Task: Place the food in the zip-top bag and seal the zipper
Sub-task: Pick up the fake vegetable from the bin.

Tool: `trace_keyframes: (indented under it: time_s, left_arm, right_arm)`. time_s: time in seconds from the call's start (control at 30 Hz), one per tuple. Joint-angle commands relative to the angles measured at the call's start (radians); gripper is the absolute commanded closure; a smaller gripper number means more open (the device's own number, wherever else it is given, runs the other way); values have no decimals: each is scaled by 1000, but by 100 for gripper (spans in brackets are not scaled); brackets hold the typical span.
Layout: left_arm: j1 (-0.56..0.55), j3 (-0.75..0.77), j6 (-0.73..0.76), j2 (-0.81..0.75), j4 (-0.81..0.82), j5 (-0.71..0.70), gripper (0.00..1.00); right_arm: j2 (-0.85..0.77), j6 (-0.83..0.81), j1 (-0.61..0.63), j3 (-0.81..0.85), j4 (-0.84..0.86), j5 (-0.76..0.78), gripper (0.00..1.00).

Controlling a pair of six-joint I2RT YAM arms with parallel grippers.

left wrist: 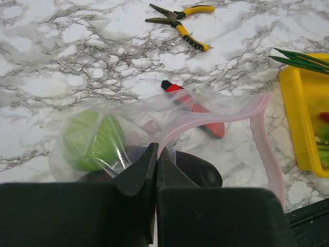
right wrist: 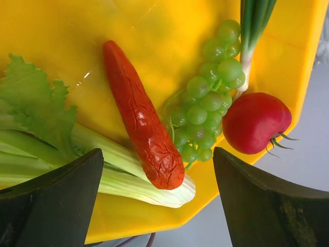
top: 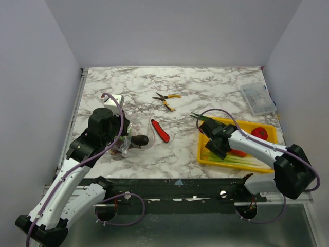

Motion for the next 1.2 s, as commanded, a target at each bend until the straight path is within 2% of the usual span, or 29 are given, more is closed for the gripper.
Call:
trace_keyframes:
  time_s: [0.0, 0.17, 0.33, 0.53, 0.97, 1.17]
  left_arm:
    - [3, -12, -3, -5, 23, 24, 100]
    - [4, -12, -4, -5, 25, 29, 100]
    - [4, -12, -3, -6, 26, 31, 100]
    - [3, -14, -3, -5, 24, 28, 100]
    - [3, -9, -3, 0, 18, 23, 100]
    - [3, -7, -3, 8, 16, 23, 100]
  right_arm:
    - [25, -42, -3, -17, 44, -34, 13]
    - [88, -54, -4, -23, 88, -30, 21]
    - [163, -60, -9, -26, 156, -19, 36]
    - [210, -60, -11, -42, 220, -43, 44]
    - [240, -62, -11, -37, 257, -28, 63]
    - [200, -74, -11, -27, 246, -20, 71]
